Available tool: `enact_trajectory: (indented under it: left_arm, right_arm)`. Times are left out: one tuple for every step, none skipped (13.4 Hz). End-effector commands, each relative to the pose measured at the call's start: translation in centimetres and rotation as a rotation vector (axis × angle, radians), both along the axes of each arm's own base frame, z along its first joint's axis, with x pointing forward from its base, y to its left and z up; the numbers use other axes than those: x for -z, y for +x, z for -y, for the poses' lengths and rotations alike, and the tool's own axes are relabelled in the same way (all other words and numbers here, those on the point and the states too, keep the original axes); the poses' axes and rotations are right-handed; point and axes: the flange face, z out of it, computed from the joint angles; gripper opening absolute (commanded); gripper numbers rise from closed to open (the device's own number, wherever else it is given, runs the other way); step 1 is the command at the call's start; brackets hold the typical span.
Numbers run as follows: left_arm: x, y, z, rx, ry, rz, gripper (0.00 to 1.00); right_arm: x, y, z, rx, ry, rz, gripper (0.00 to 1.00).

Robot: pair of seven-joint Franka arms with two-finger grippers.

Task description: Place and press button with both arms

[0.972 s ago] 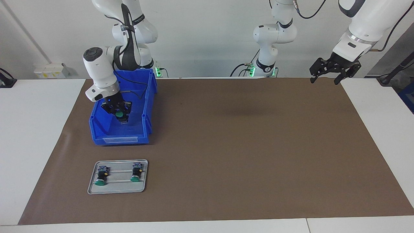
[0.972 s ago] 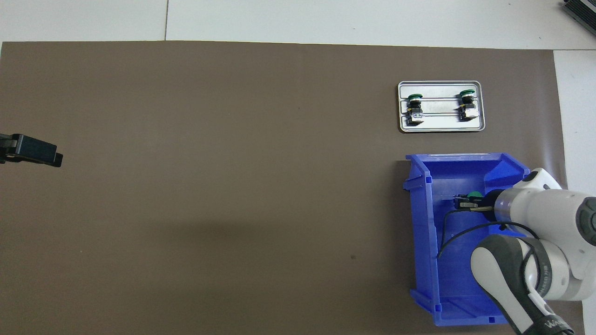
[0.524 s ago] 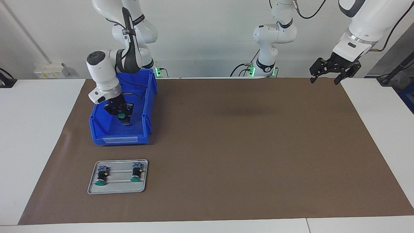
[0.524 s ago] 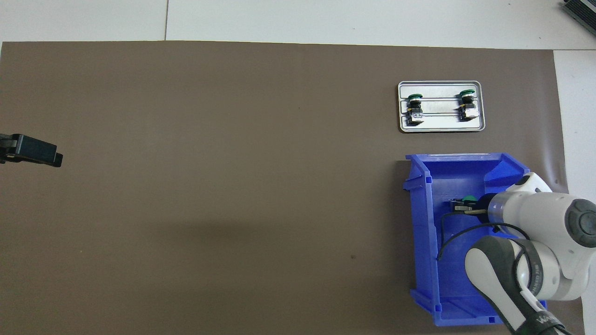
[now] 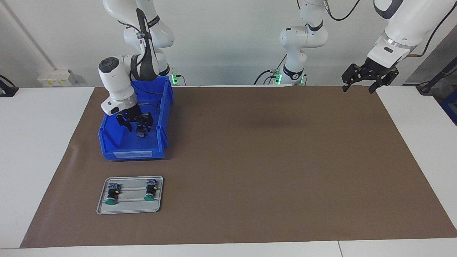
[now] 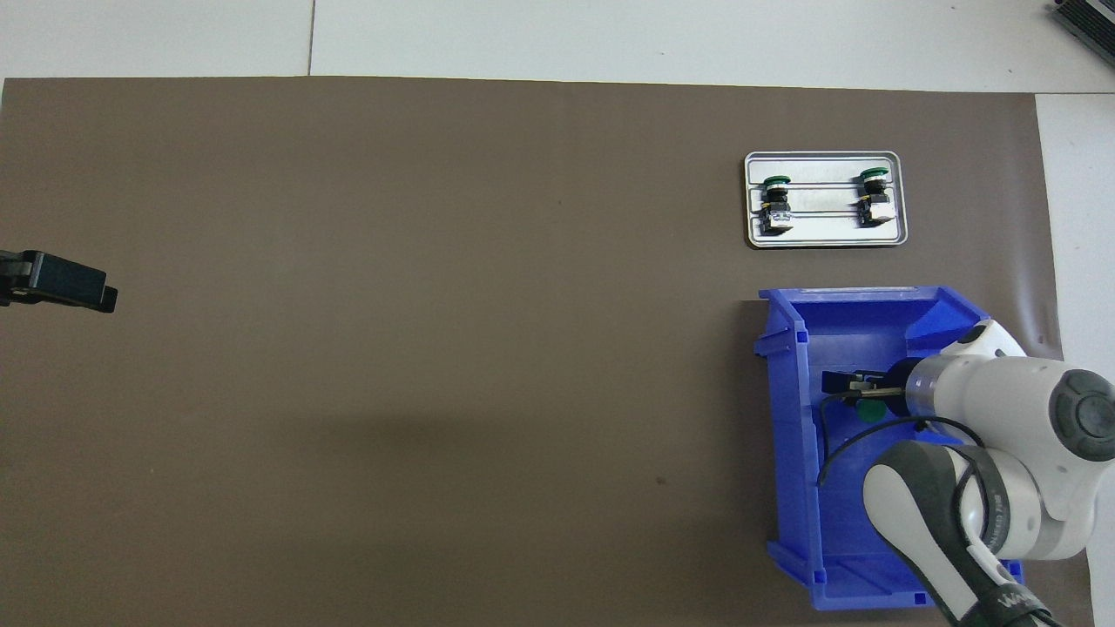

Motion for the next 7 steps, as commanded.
enact_trajectory:
  left_arm:
    - [-0.1, -0.7, -0.2, -0.012, 0.016, -0.005, 1.00]
    - [-0.1, -0.7, -0.2, -0.012, 0.016, -0.005, 1.00]
    - [-0.1, -0.8, -0.2, -0.012, 0.016, -0.003, 1.00]
    - [-0.1, -0.7, -0.2, -0.012, 0.016, -0.005, 1.00]
    - [-0.1, -0.7, -0.2, -0.012, 0.016, -0.005, 1.00]
    - [-0.1, -0.7, -0.2, -0.012, 0.016, -0.005, 1.00]
    - [-0.1, -0.7, -0.2, -0.012, 0.016, -0.005, 1.00]
  right_arm:
    - [-4.3, 0.7, -0.7, 0.024, 0.021, 0.010, 0.99]
    - [-6.0, 1.2, -0.8, 0.028, 0.023, -0.004, 0.99]
    - [-7.6, 1.6, -0.9, 0.027, 0.026, -0.022, 0.99]
    - [-9.4, 2.2, -1.0, 0.026, 0.028, -0.036, 0.99]
    - [-10.7, 2.6, -1.1, 0.023, 0.029, -0.041, 1.00]
    - [-12.0, 3.0, -1.2, 0.031, 0.030, -0.040, 1.00]
    - [-12.8, 3.2, -1.2, 0.046, 0.031, -0.036, 1.00]
